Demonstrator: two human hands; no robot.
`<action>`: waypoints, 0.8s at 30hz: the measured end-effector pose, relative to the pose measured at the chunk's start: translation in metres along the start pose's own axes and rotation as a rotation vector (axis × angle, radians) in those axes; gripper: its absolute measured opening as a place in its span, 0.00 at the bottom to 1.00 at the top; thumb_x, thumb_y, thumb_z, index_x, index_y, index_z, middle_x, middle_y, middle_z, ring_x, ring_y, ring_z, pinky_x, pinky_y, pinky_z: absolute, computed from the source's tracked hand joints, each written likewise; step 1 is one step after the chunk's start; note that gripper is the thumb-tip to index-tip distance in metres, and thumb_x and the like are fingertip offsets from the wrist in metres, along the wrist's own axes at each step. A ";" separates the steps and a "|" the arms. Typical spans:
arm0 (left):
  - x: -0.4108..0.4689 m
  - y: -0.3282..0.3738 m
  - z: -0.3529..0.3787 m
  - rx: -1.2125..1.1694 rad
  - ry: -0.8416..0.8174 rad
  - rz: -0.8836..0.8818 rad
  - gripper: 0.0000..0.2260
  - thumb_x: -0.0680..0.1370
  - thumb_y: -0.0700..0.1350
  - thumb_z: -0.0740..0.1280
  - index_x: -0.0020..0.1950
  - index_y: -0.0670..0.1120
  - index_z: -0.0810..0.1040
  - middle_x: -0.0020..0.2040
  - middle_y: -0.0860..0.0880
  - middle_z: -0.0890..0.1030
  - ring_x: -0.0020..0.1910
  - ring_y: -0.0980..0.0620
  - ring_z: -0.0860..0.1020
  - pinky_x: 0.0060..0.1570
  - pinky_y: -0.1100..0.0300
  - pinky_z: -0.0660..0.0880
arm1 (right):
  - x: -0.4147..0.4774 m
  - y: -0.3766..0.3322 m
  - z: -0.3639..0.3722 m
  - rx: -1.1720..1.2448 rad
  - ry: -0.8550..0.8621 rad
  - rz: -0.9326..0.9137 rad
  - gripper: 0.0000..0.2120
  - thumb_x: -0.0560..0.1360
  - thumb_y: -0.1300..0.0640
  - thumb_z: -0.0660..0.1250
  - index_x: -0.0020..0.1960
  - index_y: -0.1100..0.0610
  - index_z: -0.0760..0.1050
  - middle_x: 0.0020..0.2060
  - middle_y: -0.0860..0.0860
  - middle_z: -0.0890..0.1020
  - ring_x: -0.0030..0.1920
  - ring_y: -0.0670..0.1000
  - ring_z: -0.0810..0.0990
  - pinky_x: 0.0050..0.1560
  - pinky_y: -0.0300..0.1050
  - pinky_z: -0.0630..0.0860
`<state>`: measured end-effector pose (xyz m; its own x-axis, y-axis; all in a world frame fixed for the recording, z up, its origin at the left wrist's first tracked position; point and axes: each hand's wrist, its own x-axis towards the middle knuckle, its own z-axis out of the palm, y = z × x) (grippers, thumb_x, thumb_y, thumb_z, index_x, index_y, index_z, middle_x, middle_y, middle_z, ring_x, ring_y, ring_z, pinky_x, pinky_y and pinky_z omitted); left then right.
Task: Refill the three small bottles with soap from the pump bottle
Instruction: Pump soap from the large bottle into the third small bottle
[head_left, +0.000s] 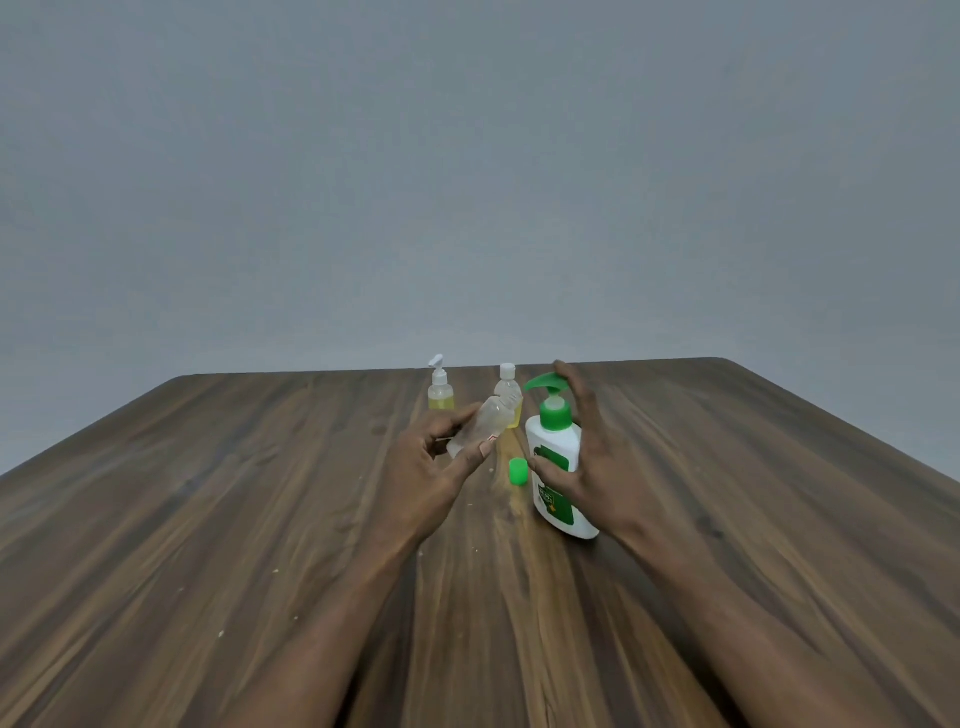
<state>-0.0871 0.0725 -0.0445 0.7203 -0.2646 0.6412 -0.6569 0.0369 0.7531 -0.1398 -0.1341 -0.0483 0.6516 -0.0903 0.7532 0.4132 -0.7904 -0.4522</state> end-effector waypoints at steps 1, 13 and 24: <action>0.000 0.001 0.000 0.003 -0.003 0.009 0.16 0.72 0.55 0.75 0.58 0.65 0.81 0.56 0.61 0.85 0.57 0.59 0.82 0.54 0.63 0.78 | 0.000 0.000 0.001 0.009 0.002 0.001 0.45 0.68 0.50 0.76 0.77 0.40 0.54 0.62 0.39 0.74 0.59 0.43 0.76 0.58 0.46 0.76; 0.009 0.008 0.010 -0.009 -0.002 0.040 0.17 0.74 0.42 0.78 0.62 0.48 0.84 0.55 0.53 0.86 0.54 0.59 0.83 0.52 0.68 0.77 | -0.008 -0.012 0.008 -0.057 0.075 0.031 0.43 0.74 0.51 0.73 0.79 0.42 0.49 0.67 0.44 0.74 0.56 0.45 0.78 0.56 0.42 0.75; 0.015 0.000 0.022 -0.266 0.057 -0.030 0.16 0.72 0.36 0.78 0.55 0.52 0.83 0.52 0.57 0.87 0.54 0.59 0.84 0.52 0.67 0.79 | -0.009 -0.010 0.011 -0.064 0.062 0.152 0.46 0.74 0.54 0.72 0.77 0.36 0.44 0.49 0.51 0.82 0.40 0.51 0.82 0.44 0.54 0.81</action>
<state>-0.0816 0.0469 -0.0384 0.7548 -0.2148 0.6198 -0.5589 0.2841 0.7790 -0.1428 -0.1186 -0.0562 0.6619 -0.2473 0.7076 0.2701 -0.8019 -0.5329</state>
